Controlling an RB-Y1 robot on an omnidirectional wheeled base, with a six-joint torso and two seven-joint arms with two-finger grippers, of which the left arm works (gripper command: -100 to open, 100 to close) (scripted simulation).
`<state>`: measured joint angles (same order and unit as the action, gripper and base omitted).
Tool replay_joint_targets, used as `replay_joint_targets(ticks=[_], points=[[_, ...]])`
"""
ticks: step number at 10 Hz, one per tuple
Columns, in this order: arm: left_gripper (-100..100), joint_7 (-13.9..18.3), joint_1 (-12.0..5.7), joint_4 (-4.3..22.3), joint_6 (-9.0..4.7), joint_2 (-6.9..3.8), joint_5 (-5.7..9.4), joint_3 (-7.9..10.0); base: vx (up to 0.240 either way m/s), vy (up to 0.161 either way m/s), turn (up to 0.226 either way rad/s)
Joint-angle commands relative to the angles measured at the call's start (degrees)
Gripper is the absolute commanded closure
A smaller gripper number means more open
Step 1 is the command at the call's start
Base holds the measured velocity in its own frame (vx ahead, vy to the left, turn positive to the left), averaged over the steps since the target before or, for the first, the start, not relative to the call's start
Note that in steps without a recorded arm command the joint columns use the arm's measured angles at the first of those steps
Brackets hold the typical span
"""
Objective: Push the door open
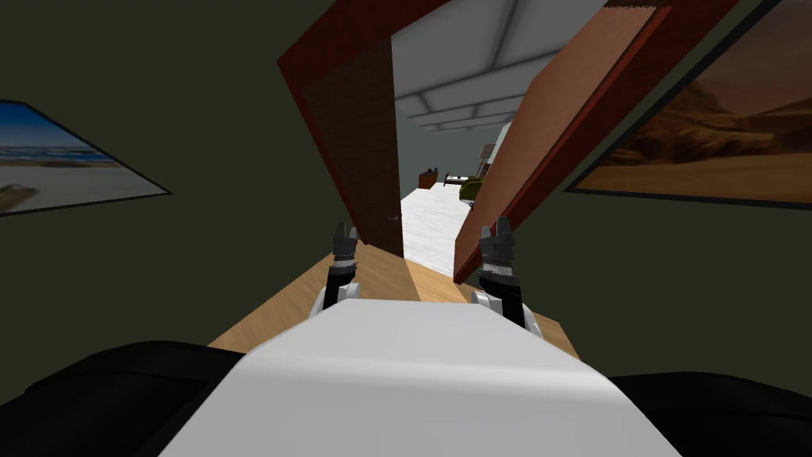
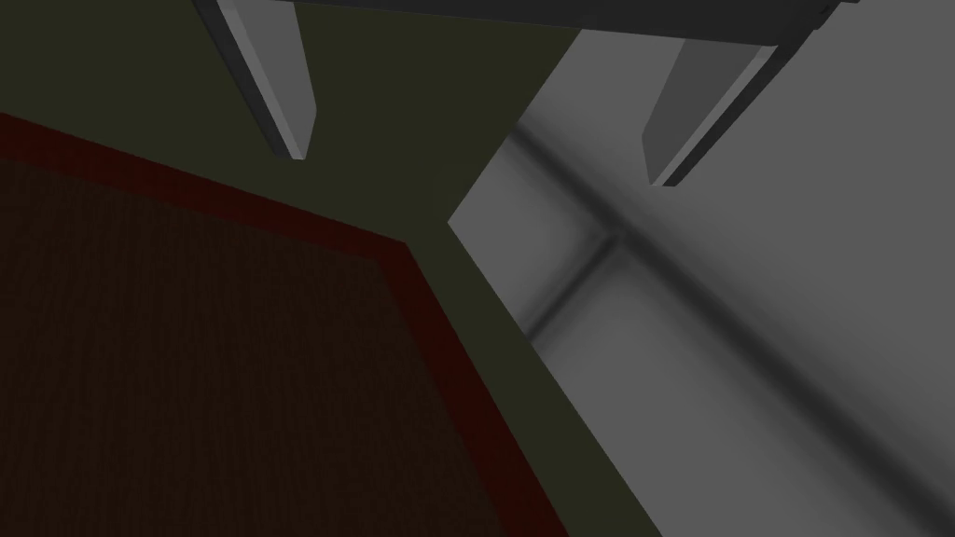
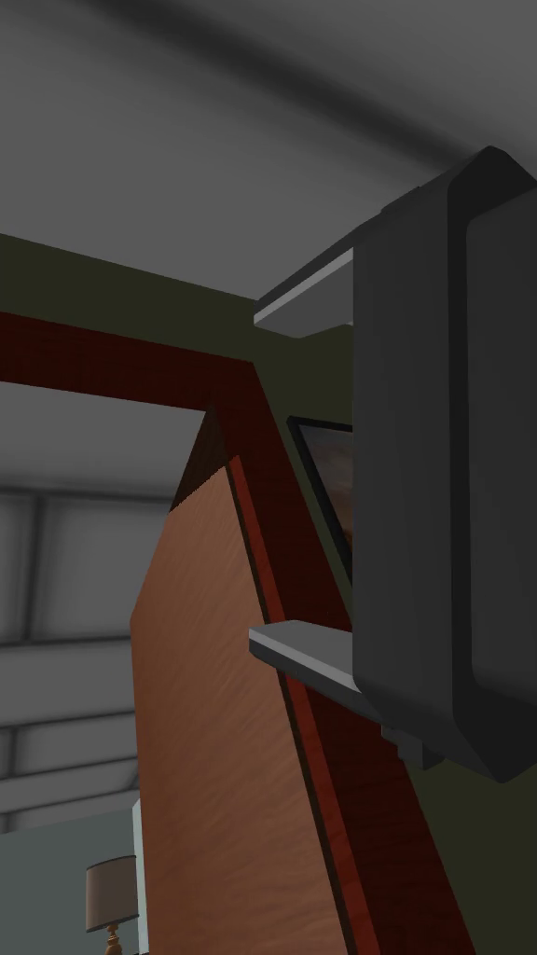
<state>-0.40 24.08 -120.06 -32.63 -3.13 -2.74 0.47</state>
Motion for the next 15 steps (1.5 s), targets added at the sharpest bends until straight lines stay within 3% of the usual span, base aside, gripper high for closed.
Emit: replay_joint_targets(ticks=[1, 15], points=[[-100, 0.07, -0.58, 2.11, -0.35, -0.22, 0.01, -0.31, 0.089, 0.047, -0.045], [-100, 1.06, -5.81, 23.14, -3.36, -1.52, 0.20, -3.70, 0.094, 0.058, -0.061]])
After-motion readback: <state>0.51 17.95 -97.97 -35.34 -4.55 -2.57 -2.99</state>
